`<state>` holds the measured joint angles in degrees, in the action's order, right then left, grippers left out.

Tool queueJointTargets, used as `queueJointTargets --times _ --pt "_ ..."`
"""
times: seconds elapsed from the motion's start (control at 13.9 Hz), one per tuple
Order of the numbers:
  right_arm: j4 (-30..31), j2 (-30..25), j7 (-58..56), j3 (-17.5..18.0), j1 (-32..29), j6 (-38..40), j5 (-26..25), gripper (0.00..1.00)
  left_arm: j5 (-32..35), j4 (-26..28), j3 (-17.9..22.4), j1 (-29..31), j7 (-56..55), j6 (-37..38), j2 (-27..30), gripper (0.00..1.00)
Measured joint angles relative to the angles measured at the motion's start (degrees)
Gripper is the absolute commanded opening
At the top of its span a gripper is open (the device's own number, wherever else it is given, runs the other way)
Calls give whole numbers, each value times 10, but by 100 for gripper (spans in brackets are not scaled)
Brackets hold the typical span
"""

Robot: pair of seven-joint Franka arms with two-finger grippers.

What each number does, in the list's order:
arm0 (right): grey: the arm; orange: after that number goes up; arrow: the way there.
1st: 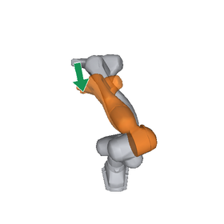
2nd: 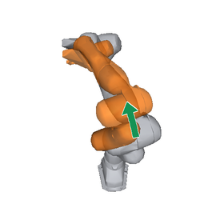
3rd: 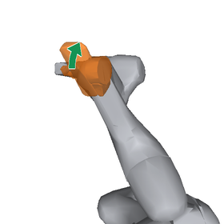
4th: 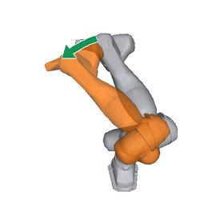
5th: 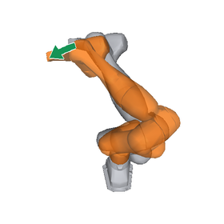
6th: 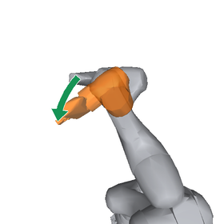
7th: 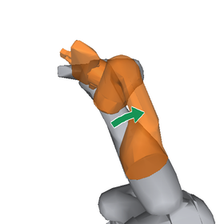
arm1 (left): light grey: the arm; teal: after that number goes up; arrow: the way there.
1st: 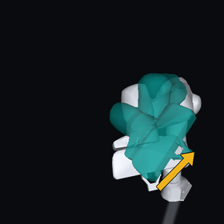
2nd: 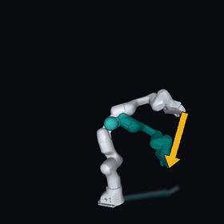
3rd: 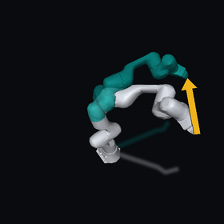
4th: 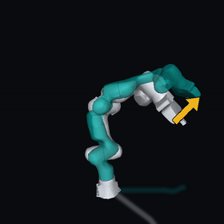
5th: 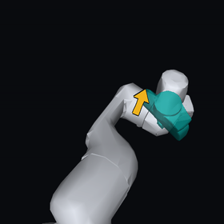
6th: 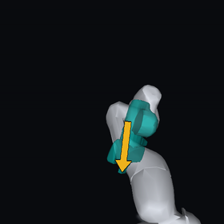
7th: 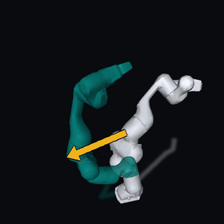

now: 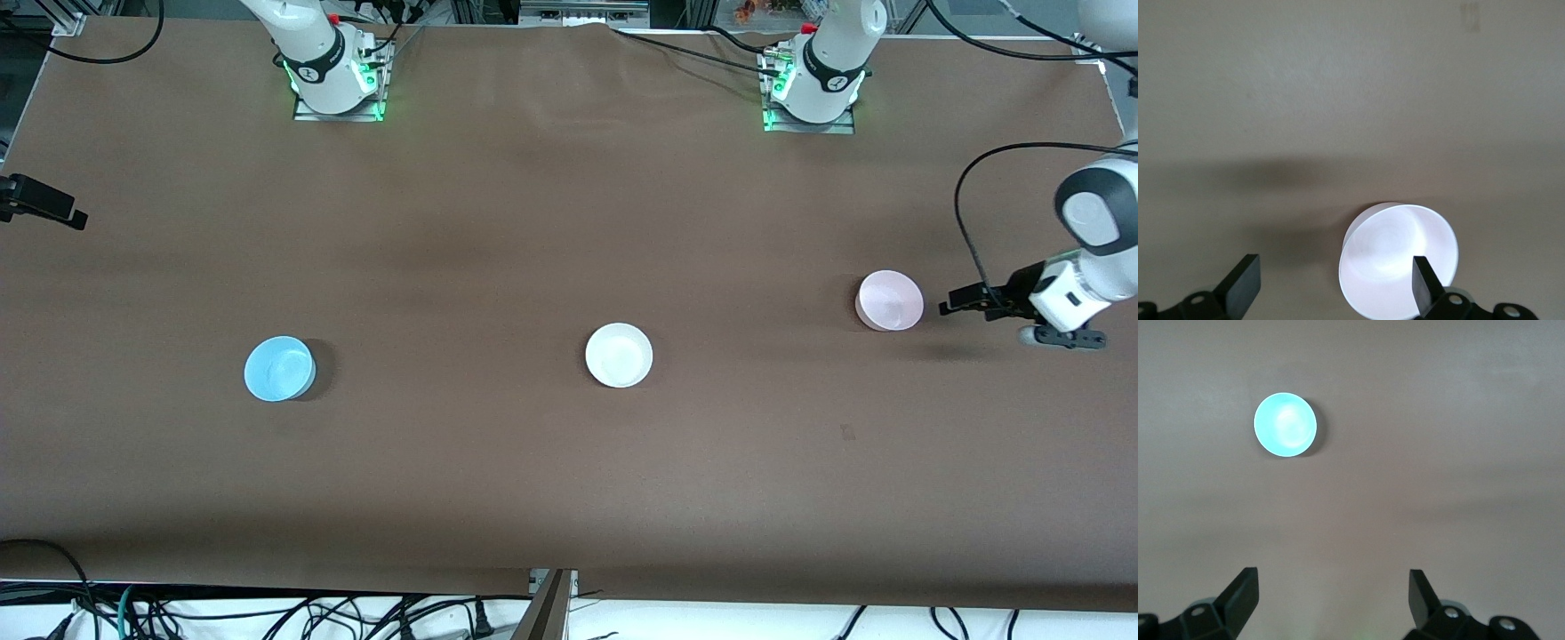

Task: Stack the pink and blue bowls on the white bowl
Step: 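Move the left gripper to the pink bowl and lower over its rim, then grasp the pink bowl rim with the left gripper and lift it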

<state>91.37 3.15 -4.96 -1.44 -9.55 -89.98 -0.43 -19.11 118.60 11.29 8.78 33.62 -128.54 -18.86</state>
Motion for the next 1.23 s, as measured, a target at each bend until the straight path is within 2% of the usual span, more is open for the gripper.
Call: queueJointTargets --times 0.22,0.36,0.43,0.58,0.72,0.86,0.94,1.23 --pt "-1 0 0 0 0 0 0 99 -81 49 0 0 88 -58 -14 98" --pt "-1 0 0 0 0 0 0 99 -123 69 1 0 147 -72 -24 93" --pt "-1 0 0 0 0 0 0 99 -137 76 1 0 167 -74 -27 85" --pt "-1 0 0 0 0 0 0 99 -155 90 2 1 191 -83 -28 62" --pt "-1 0 0 0 0 0 0 99 -166 97 6 1 201 -89 -28 32" --pt "-1 0 0 0 0 0 0 99 -167 99 12 1 203 -89 -28 8" --pt "-1 0 0 0 0 0 0 99 -167 99 14 1 204 -89 -28 0" --pt "-1 0 0 0 0 0 0 99 -180 99 19 1 204 -89 -28 0"
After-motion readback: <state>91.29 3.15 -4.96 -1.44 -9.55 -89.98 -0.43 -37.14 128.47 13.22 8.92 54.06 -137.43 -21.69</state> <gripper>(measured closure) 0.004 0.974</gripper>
